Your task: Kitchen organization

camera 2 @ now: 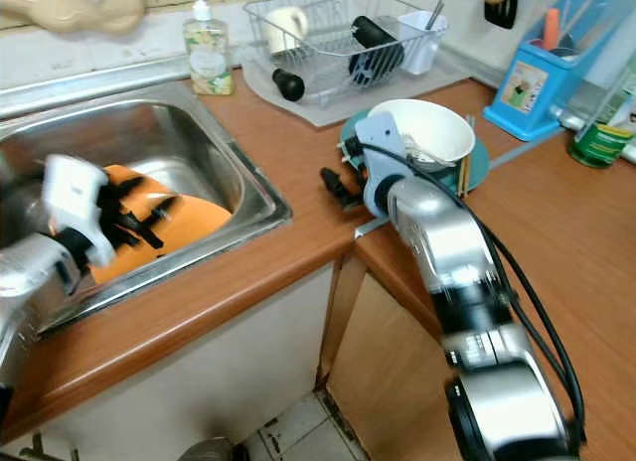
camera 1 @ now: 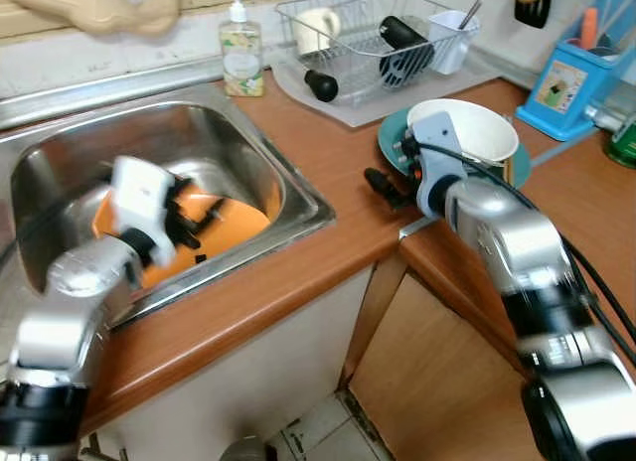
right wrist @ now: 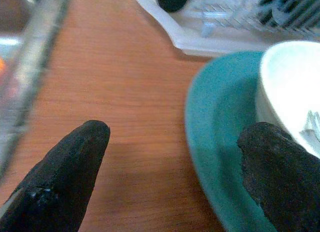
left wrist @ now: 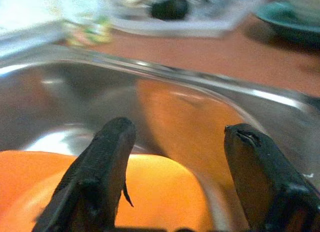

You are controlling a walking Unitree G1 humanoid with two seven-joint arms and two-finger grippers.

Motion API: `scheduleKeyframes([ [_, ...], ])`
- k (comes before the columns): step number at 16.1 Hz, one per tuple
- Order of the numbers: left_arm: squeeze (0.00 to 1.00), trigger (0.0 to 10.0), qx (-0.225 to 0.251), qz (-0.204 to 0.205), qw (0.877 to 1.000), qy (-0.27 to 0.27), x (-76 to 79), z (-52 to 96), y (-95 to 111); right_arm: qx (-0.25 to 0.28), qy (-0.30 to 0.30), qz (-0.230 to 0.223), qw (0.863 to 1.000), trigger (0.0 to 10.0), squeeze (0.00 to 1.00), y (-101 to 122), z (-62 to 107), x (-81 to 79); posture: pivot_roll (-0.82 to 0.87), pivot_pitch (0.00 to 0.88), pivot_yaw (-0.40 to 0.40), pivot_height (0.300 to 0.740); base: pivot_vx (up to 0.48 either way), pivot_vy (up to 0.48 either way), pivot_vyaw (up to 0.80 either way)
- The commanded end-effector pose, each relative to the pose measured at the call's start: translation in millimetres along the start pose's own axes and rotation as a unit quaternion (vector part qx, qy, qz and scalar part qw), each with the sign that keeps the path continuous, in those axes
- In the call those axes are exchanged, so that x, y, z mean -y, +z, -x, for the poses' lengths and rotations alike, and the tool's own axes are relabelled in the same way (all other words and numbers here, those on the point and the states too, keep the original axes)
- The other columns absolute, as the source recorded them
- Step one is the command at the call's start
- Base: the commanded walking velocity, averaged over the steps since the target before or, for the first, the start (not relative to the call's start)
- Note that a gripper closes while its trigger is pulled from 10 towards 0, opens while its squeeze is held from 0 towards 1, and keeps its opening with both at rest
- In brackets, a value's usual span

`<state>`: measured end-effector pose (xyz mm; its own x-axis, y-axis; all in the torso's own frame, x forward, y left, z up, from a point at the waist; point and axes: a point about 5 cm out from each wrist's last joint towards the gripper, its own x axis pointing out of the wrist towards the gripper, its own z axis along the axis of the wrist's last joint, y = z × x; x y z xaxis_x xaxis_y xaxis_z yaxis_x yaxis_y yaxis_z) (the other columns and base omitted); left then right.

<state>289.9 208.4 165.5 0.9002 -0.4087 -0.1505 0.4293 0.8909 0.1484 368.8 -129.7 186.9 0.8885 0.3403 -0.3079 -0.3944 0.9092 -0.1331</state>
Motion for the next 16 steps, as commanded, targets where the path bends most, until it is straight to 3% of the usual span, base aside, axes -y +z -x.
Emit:
scheduleKeyframes([
  [1, 0.98, 10.0, 0.002, -0.013, 1.000, -0.021, 5.8, 0.7, 4, 0.006, -0.011, -0.001, 1.000, 10.0, 0.00, 3, -4.5, 3.3, 0.02, 0.000, 0.019, 0.740, 0.000, 0.000, 0.00],
  [2, 0.37, 10.0, 0.002, -0.011, 0.999, -0.032, 8.7, 1.2, 4, 0.003, -0.014, -0.020, 1.000, 10.0, 0.00, 3, -8.0, 4.3, 0.02, 0.000, 0.019, 0.740, 0.000, 0.000, 0.00],
  [3, 0.13, 10.0, 0.003, -0.010, 0.998, -0.059, 15.7, 3.2, 4, -0.003, -0.016, -0.027, 0.999, 10.0, 0.00, 4, -12.5, 6.3, 0.02, 0.000, 0.015, 0.740, 0.000, 0.000, 0.00],
  [4, 0.00, 10.0, 0.004, -0.011, 0.997, -0.080, 21.2, 4.8, 4, -0.009, -0.009, -0.034, 0.999, 10.0, 0.00, 5, -16.9, 6.9, 0.02, 0.000, 0.016, 0.740, 0.000, 0.000, 0.00],
  [10, 0.00, 10.0, -0.003, -0.012, 0.993, -0.115, 31.4, 7.7, 2, -0.065, 0.029, -0.041, 0.997, 10.0, 0.00, 0, -32.9, 0.7, 0.03, 0.000, 0.015, 0.740, 0.000, 0.000, 0.00],
  [12, 0.00, 10.0, 0.001, -0.002, 0.991, -0.134, 35.4, 10.6, 3, -0.089, 0.058, -0.039, 0.994, 10.0, 0.00, -4, -35.1, -7.8, 0.03, 0.000, 0.011, 0.740, 0.000, 0.000, 0.00],
  [16, 0.00, 10.0, 0.007, 0.004, 0.992, -0.128, 33.9, 10.9, 4, -0.087, 0.137, -0.036, 0.986, 10.0, 0.00, 1, -37.3, -32.6, 0.03, 0.000, 0.015, 0.740, 0.000, 0.000, 0.00],
])
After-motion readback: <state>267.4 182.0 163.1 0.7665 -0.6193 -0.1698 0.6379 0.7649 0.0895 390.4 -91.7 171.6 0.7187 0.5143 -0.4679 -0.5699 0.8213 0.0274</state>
